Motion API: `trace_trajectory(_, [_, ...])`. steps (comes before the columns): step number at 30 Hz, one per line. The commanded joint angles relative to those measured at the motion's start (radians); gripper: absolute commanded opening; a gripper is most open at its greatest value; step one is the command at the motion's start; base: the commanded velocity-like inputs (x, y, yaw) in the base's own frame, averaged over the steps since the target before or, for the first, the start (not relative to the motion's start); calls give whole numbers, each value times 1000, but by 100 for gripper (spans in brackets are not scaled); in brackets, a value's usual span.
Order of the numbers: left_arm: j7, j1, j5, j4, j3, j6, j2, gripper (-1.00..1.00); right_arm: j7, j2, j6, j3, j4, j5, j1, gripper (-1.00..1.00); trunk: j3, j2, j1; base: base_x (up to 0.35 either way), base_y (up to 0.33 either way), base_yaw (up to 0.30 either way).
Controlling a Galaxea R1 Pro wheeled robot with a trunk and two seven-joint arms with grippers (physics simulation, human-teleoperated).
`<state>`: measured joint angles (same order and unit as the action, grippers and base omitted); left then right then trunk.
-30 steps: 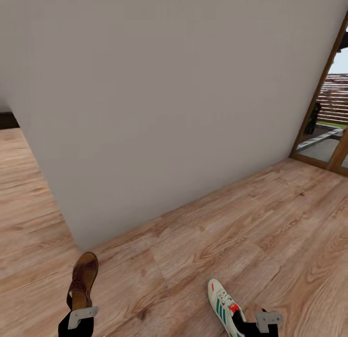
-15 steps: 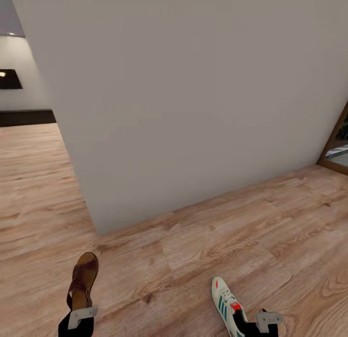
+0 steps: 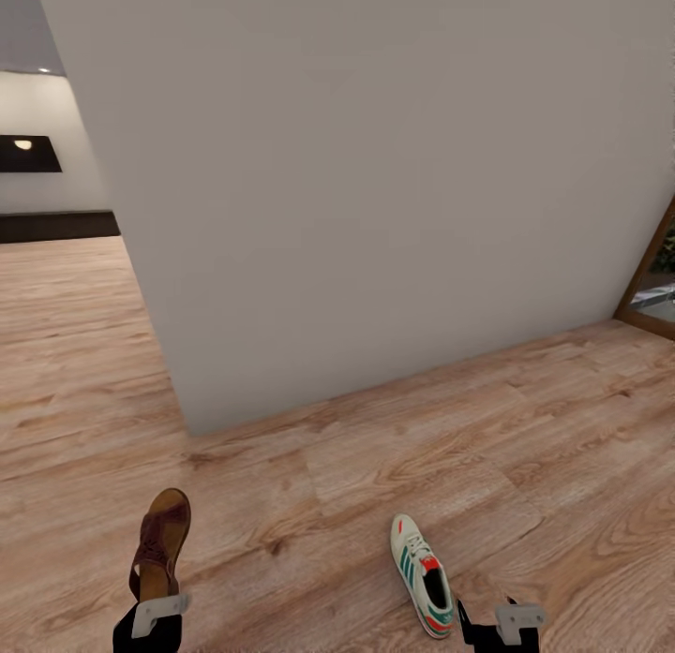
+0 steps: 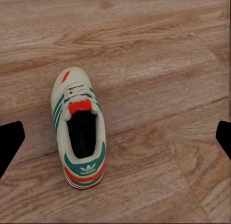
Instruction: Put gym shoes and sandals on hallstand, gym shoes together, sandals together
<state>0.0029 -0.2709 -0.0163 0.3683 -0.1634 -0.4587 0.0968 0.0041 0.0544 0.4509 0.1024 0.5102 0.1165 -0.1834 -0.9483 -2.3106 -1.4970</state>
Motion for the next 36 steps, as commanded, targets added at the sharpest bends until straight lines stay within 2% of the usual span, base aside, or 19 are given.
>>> trace_trajectory(1, [1,-1,-4,0,-3,-3,0,-100,0,-1,3,5,-1,11,-1,100,-1,0,1,-132,-142,2])
trace_trajectory(19, [1,-1,-3,0,-3,-3,-1,-100,-3,-1,3,5,9,8,-1,100,-1,0,1,-22,-37,0])
trace_trajectory(36, [1,-1,-4,0,-4,-3,-3,-100,-3,-1,3,5,8,7,-1,100,-1,0,1,0,-216,11])
